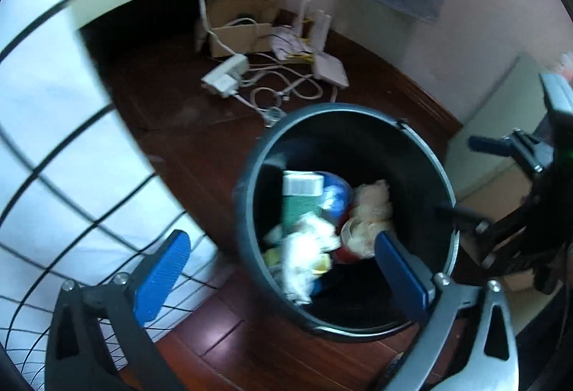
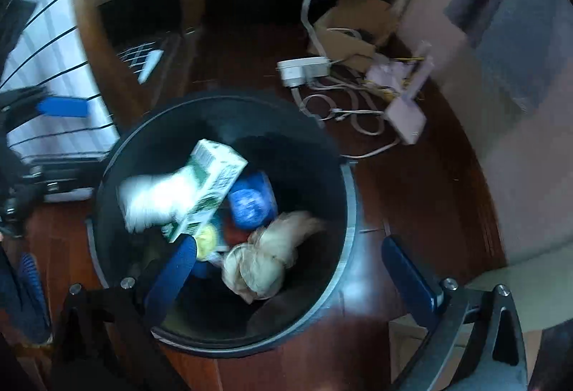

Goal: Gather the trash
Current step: 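Open both tools to drop the tissue and beige cloth into the bucket, then move both tools back over the grid-patterned box top, then grasp the blue face mask with the left tool while the right tool grasps the clear plastic bag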

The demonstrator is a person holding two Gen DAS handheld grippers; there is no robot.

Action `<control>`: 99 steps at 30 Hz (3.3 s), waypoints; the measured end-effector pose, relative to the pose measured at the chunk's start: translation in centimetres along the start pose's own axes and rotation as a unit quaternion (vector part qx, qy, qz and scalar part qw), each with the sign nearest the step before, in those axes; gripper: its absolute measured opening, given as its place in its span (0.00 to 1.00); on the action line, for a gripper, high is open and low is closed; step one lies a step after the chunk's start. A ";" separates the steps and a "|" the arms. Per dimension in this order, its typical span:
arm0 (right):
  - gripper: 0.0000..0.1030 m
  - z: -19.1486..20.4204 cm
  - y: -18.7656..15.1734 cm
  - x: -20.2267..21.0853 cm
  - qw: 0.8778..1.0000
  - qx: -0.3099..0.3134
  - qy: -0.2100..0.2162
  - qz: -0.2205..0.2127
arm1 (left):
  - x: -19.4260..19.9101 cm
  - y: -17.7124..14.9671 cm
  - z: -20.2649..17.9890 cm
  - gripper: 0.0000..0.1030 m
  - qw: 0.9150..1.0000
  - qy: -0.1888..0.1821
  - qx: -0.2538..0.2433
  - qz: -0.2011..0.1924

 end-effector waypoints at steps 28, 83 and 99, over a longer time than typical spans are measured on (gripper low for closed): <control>1.00 2.9 4.8 7.8 0.997 -0.001 -0.008 -0.083 | 7.7 1.1 1.7 1.00 0.996 0.042 0.012 -0.079; 0.89 39.8 41.8 5.6 0.942 0.180 0.205 -0.195 | 23.9 4.3 42.1 0.92 0.931 0.261 0.185 -0.178; 0.50 41.7 47.7 -2.8 0.951 0.195 0.194 -0.144 | 18.2 10.3 46.7 0.91 0.947 0.219 0.182 -0.152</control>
Point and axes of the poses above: each gripper's, at about its wrist camera, not at the fingertips, and x roughly against the way its jaws point, z to its left, y to its top, the point moved 6 cm from there along -x, roughly the way its jaws point, and after that the axes turned 3 degrees about -z, right-handed, at the moved point
